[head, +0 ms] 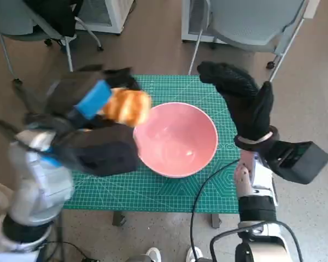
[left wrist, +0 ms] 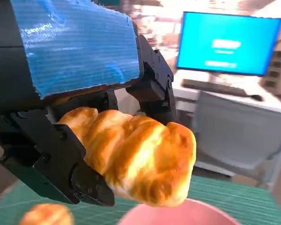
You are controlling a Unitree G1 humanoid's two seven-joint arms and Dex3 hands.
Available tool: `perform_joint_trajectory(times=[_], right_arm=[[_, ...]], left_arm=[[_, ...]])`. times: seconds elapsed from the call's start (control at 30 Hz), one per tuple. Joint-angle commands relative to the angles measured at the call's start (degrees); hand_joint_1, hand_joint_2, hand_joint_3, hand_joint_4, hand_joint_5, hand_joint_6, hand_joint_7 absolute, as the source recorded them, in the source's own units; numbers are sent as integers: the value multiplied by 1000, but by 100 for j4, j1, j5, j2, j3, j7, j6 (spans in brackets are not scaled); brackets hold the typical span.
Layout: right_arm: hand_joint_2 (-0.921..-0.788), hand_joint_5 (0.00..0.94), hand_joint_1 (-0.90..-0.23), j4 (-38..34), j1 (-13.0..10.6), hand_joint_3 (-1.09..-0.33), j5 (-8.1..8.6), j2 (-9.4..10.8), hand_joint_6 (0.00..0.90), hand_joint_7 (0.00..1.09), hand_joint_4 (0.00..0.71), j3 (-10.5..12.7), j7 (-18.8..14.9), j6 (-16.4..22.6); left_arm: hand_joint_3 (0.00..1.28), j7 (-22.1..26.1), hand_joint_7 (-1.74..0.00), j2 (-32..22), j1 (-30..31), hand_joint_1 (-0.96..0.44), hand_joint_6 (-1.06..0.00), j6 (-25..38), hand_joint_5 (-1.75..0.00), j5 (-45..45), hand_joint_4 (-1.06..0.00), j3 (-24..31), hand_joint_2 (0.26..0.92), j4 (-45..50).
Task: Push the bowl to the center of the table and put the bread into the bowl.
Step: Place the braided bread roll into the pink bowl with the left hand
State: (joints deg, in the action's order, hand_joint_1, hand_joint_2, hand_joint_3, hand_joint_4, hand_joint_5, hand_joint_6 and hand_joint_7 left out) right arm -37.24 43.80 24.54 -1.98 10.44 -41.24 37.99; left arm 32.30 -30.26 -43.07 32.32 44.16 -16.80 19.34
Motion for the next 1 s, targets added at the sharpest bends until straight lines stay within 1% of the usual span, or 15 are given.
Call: perform_joint_trajectory(times=[0.03, 0.2, 0.33, 0.37, 0.4, 0.43, 0.47, 0.5, 0.6, 0.7, 0.83, 0.87, 0.93, 0.97, 1.0], right_arm=[[-921, 0, -682, 8, -119, -857, 14, -39, -1, 283, 81, 12, -38, -74], [-921, 0, -682, 46, -153, -853, 8, -55, -1, 283, 81, 22, -31, -84], [-921, 0, -682, 52, -166, -852, 4, -69, -1, 283, 81, 34, -31, -84], [-921, 0, -682, 53, -169, -852, -3, -71, -1, 283, 81, 36, -24, -82], [-921, 0, -682, 53, -171, -851, -9, -72, -1, 283, 81, 38, -19, -80], [-921, 0, -682, 52, -173, -851, -17, -74, -1, 283, 81, 39, -10, -76], [-921, 0, -682, 52, -174, -851, -24, -74, -1, 282, 81, 40, -4, -73], [-921, 0, -682, 55, -177, -851, -31, -73, -1, 281, 81, 39, 4, -70], [-921, 0, -681, 59, -181, -851, -38, -74, -1, 277, 81, 42, 15, -67], [-921, 0, -681, 69, -187, -850, -32, -91, -1, 273, 81, 58, 19, -66], [-921, 0, -681, 72, -186, -849, -31, -99, -1, 272, 81, 72, 21, -65], [-921, 0, -680, 73, -187, -850, -30, -103, -1, 273, 80, 76, 23, -64], [-921, 1, -680, 80, -193, -850, -28, -110, 0, 275, 81, 83, 31, -61], [-921, 1, -679, 85, -198, -850, -30, -113, 0, 277, 81, 86, 38, -59], [-921, 1, -679, 89, -200, -850, -33, -114, 0, 278, 82, 87, 43, -58]], left_arm=[[125, -92, -1032, 212, -301, 2, -707, -234, -1120, 91, -788, -195, 849, -291], [119, -61, -1013, 412, -575, 2, -706, -518, -1165, 79, -767, -407, 858, -799], [123, -47, -957, 615, -778, 2, -719, -701, -1228, 48, -748, -556, 860, -1267], [165, -45, -956, 681, -837, 2, -718, -752, -1248, 39, -739, -609, 840, -1407], [304, -45, -978, 721, -872, 2, -709, -787, -1312, 35, -713, -637, 772, -1495], [361, -56, -989, 777, -916, 2, -705, -843, -1337, 19, -704, -676, 744, -1623], [471, -65, -1009, 812, -941, 3, -698, -884, -1402, 10, -674, -692, 693, -1706], [541, -87, -1021, 852, -967, 4, -694, -939, -1444, -9, -656, -707, 660, -1814], [664, -135, -1045, 925, -1009, 5, -689, -1062, -1523, -41, -620, -707, 602, -2024], [706, -234, -1049, 1009, -1032, 6, -690, -1242, -1555, -144, -604, -676, 583, -2335], [696, -309, -1076, 1063, -1037, 5, -661, -1394, -1555, -240, -600, -626, 596, -2549], [647, -304, -1144, 1075, -1033, 4, -650, -1424, -1460, -298, -611, -609, 620, -2601], [546, -233, -1227, 1086, -1025, 2, -604, -1448, -1399, -408, -585, -582, 690, -2688], [420, -143, -1260, 1084, -1029, 2, -569, -1427, -1377, -459, -559, -582, 772, -2725], [384, -84, -1166, 1077, -1035, 72, -518, -1412, -1387, -492, -545, -587, 802, -2747]])
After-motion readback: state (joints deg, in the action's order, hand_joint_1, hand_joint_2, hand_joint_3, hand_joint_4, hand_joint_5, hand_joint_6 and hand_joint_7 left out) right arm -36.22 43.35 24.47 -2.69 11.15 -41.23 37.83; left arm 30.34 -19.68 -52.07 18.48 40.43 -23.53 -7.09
